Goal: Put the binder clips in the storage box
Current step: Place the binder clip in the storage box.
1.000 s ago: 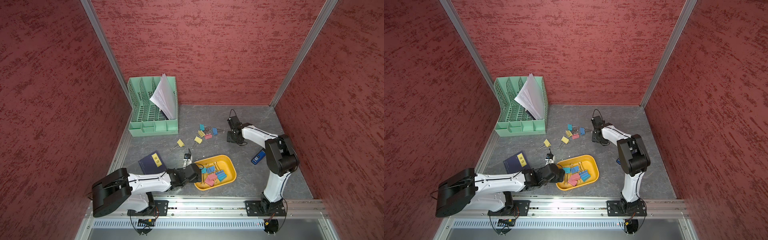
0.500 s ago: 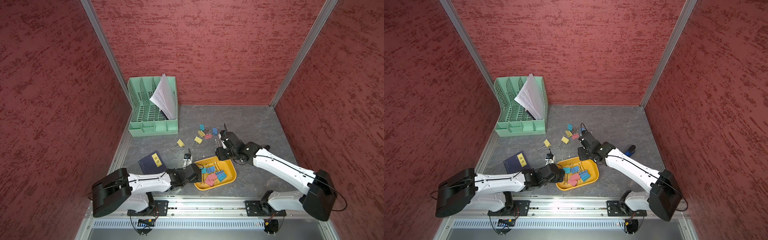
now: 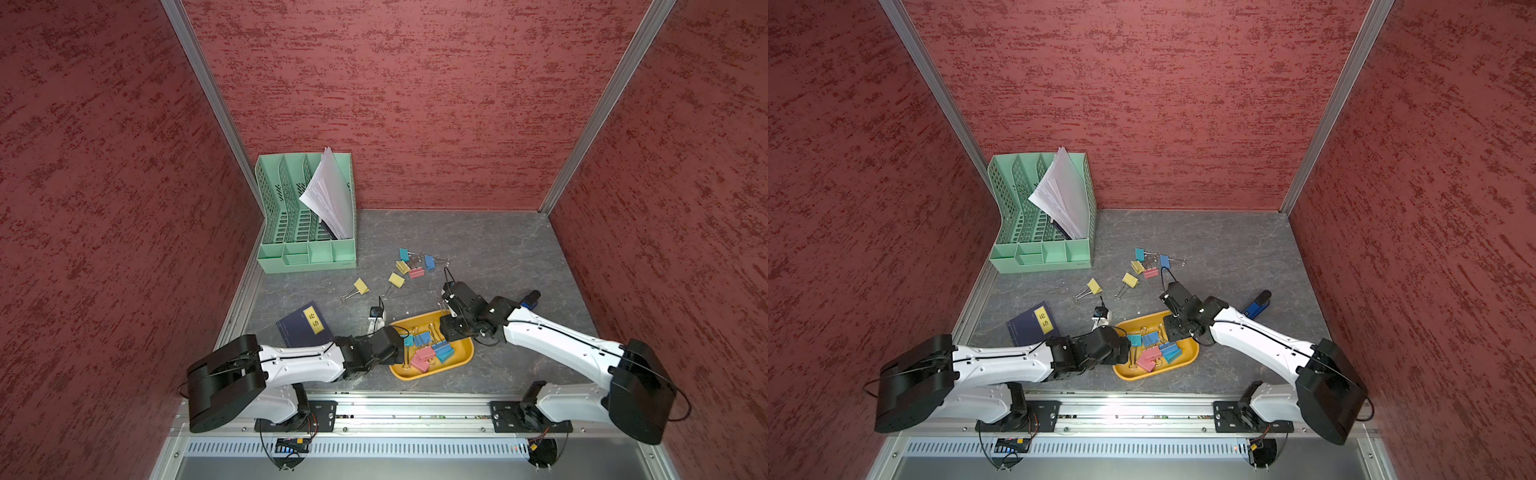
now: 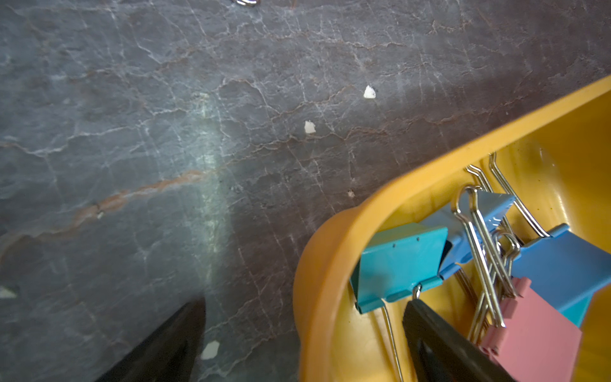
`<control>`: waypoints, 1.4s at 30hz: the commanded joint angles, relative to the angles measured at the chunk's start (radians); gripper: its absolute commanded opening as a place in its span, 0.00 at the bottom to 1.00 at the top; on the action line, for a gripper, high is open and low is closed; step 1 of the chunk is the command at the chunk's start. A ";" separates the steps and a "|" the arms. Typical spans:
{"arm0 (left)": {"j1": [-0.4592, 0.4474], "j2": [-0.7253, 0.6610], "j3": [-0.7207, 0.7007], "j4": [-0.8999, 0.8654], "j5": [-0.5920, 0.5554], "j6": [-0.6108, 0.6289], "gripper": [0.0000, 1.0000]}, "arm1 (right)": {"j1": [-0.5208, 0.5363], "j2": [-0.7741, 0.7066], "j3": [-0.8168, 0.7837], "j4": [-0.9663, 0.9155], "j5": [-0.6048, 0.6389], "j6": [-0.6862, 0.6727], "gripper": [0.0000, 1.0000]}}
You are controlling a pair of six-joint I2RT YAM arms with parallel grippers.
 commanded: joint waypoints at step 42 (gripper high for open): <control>0.017 -0.028 0.020 -0.158 0.027 0.038 0.99 | -0.113 0.033 0.061 0.017 -0.022 -0.122 0.03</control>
